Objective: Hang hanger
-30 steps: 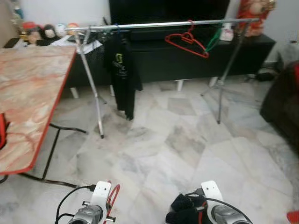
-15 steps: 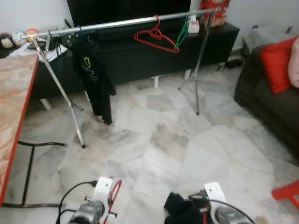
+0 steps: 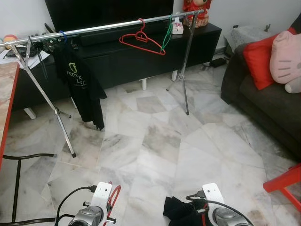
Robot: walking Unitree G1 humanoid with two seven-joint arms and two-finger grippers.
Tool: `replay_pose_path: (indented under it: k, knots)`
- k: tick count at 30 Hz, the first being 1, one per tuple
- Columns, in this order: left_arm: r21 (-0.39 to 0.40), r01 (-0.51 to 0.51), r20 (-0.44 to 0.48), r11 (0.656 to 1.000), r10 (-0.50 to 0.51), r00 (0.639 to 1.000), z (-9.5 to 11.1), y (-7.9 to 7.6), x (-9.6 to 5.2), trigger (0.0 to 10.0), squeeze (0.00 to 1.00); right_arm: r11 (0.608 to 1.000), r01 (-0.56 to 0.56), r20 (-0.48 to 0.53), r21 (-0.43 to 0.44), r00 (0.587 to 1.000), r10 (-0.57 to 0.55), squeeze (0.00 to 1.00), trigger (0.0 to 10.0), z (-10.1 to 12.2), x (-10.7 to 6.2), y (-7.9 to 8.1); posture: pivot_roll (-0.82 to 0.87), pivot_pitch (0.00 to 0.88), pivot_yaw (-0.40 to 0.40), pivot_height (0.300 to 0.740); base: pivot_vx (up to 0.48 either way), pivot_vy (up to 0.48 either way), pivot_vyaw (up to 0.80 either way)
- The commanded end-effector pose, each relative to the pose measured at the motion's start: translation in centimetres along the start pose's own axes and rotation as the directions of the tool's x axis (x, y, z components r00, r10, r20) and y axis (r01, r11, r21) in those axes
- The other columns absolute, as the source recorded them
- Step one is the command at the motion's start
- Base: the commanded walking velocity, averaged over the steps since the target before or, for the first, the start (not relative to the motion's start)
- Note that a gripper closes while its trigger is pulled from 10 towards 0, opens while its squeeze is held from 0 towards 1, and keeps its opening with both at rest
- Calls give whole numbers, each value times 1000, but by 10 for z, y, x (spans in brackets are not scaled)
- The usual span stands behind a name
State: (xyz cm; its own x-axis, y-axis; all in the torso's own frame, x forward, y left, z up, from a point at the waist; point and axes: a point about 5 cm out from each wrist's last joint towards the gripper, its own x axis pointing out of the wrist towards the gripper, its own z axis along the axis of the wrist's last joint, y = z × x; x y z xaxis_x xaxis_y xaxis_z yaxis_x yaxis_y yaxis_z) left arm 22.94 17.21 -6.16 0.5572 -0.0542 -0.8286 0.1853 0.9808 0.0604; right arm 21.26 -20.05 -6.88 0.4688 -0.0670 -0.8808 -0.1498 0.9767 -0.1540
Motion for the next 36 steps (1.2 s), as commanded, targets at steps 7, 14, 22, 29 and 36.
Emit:
replay_pose_path:
  k: [7,14,22,29,36]
  knots:
    - [12,-1,-7,1000,2,1000,-2,1,0,10000,0,1000,6,18,4,1000,-6,0,10000,5,0,-2,-11,0,6,740,0,0,0]
    - [10,-3,-5,1000,3,1000,-2,1,0,10000,0,1000,7,18,3,1000,-7,0,10000,5,0,-2,-10,0,7,740,0,0,0]
    - [9,-3,-5,1000,3,1000,-2,1,0,10000,0,1000,7,17,2,1000,-7,0,10000,5,0,-2,-9,0,7,740,-31,0,0]
    - [8,-3,-5,1000,3,1000,-2,1,0,10000,0,1000,6,17,2,1000,-7,0,10000,5,0,-2,-9,0,7,740,-268,0,0]
    - [8,-3,-4,1000,3,1000,-2,1,0,10000,0,1000,7,18,3,1000,-7,0,10000,5,0,-2,-8,0,5,740,-284,0,0]
